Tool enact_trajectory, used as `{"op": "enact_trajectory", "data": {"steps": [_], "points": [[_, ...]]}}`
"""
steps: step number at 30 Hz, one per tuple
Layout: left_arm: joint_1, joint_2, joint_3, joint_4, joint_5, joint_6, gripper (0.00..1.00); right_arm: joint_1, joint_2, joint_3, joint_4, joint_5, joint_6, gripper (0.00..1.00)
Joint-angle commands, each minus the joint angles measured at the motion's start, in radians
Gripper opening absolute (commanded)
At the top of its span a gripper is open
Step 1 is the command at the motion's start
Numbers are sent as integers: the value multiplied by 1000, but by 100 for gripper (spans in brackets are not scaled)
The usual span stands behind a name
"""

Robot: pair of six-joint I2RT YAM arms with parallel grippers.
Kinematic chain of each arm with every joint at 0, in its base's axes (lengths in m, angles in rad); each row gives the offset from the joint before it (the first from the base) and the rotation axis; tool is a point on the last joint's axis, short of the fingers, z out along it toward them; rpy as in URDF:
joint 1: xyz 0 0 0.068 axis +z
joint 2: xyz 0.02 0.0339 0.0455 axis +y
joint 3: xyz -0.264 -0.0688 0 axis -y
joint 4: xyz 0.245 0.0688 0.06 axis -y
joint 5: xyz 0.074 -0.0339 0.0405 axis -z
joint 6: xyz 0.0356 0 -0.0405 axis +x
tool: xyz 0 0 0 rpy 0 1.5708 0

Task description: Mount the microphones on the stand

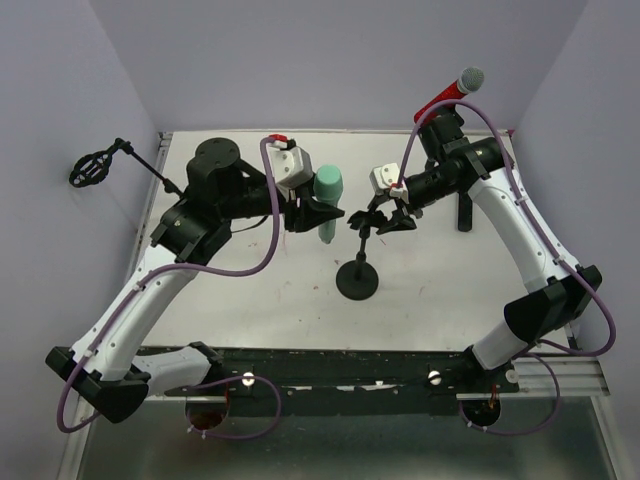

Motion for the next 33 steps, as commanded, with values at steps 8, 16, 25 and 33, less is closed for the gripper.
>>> {"op": "enact_trajectory", "data": {"steps": [8,16,25,33], "points": [[-39,28,24,9,7,15,0,0,-35,-13,-61,-40,12,64],[-39,5,-1,15,4,11,0,0,-29,-1,-64,-60,17,71],[-40,2,-5,34,13,-6,0,2,-19,9,-85,-57,16,36],[-51,26,4,64,21,-23,0,0,-26,-4,-84,-63,22,21]]}}
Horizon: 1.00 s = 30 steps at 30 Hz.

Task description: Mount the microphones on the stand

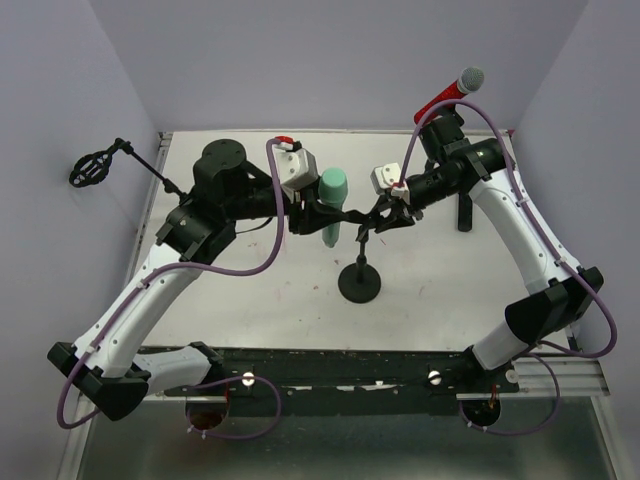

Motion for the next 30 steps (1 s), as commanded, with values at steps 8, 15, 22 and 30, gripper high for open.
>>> {"op": "enact_trajectory", "data": {"steps": [8,15,22,30], "points": [[-52,84,8,134,21,-71,0,0,-15,7,-81,-57,7,19],[-55,159,68,113,-6,-59,0,0,-16,8,-79,-67,8,17],[-70,204,71,84,-18,-53,0,0,-18,2,-81,-83,8,17],[-76,182,14,73,-88,-22,0,-1,-24,-7,-77,-101,10,15]]}}
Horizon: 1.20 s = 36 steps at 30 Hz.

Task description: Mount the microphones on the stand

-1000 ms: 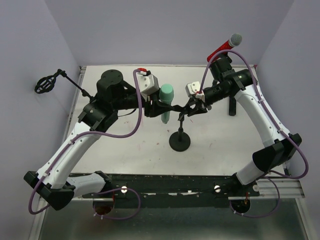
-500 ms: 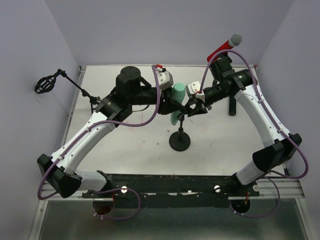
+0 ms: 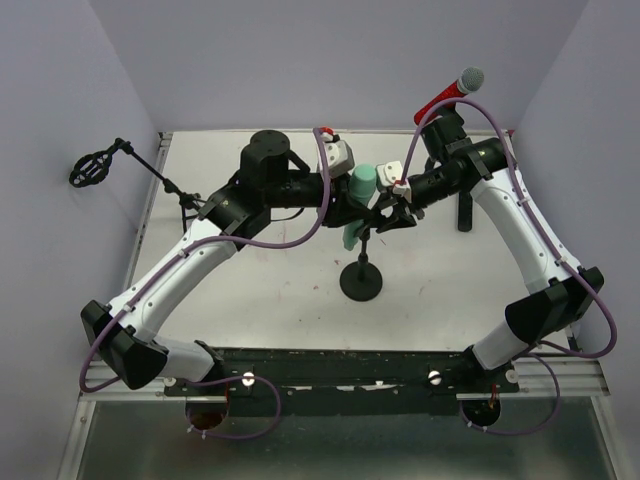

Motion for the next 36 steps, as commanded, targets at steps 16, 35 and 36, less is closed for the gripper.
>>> {"op": "enact_trajectory", "data": {"steps": [16,35,36], "points": [[-16,43,-38,34,-105,-26,0,10,-73,-94,-5,-165,10,14],[-20,35,-125,72,-160,-35,0,10,-88,-143,16,-208,4,12],[-20,34,-133,81,-158,-37,0,10,-88,-143,18,-210,4,12]]}}
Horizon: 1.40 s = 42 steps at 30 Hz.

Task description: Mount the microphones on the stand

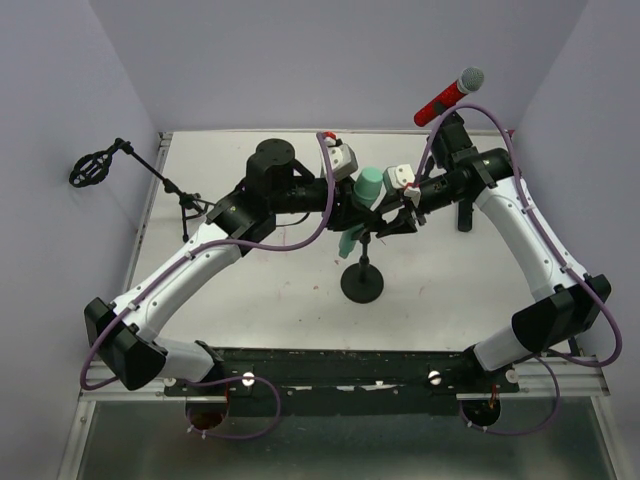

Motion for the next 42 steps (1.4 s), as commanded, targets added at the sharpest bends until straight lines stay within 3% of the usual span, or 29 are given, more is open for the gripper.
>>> {"op": "enact_trajectory", "data": {"steps": [1,5,13,19,26,33,35,42], "points": [[-4,31,-69,-2,-103,25,0,38,-26,-22,-57,-96,-5,12],[-9,30,-71,-3,-106,27,0,38,-26,-28,-59,-101,0,14],[-9,25,-63,-6,-117,24,1,38,-38,-47,-53,-109,5,45],[-9,20,-45,-20,-131,10,9,40,-51,-68,-42,-112,11,58],[-10,14,-23,-33,-154,-8,33,38,-71,-88,4,-113,63,72],[-9,-10,-28,-28,-203,-42,68,37,-91,-110,67,-109,132,95],[-9,-21,-31,-22,-210,-45,73,37,-98,-122,91,-106,158,100],[-9,-68,-34,4,-207,-61,81,18,-137,-163,177,-87,239,99]]}}
